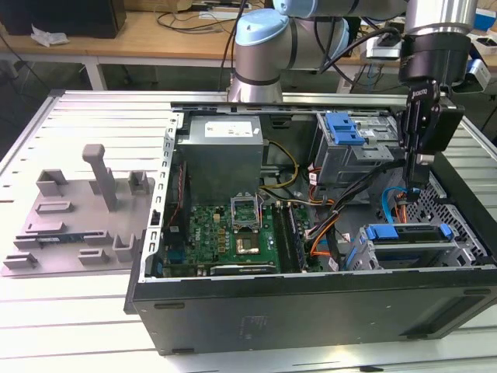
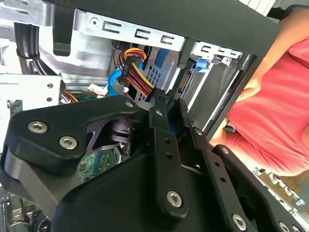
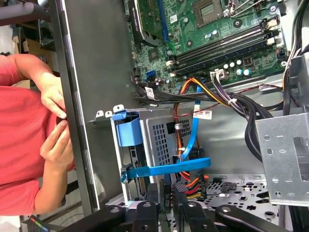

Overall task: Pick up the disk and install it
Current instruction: 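Insert the first disk wire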

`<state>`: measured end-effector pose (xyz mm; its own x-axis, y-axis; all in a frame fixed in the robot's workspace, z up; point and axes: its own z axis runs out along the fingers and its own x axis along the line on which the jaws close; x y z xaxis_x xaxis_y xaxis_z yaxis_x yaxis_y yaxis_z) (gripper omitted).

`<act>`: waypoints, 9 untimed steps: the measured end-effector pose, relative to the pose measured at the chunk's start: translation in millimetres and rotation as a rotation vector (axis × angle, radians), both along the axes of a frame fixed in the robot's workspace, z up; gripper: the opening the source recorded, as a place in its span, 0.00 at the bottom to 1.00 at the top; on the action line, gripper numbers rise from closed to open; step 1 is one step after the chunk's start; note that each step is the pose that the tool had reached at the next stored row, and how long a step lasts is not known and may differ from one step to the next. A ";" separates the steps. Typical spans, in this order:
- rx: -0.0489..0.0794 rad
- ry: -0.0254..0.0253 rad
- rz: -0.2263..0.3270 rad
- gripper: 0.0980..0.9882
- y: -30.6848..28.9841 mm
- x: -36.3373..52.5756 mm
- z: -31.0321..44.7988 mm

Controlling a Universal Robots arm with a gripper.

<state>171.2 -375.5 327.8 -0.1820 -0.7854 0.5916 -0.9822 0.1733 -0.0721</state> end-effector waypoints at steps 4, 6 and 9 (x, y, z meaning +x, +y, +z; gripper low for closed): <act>-0.011 -0.0001 0.000 0.18 0.1 0.0 -1.3; -0.011 0.0000 0.000 0.18 0.1 0.0 -1.6; -0.010 0.0000 0.000 0.18 0.1 0.0 -1.7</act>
<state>171.2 -375.4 326.2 -0.1819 -0.7792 0.5998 -0.9822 0.1724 -0.0739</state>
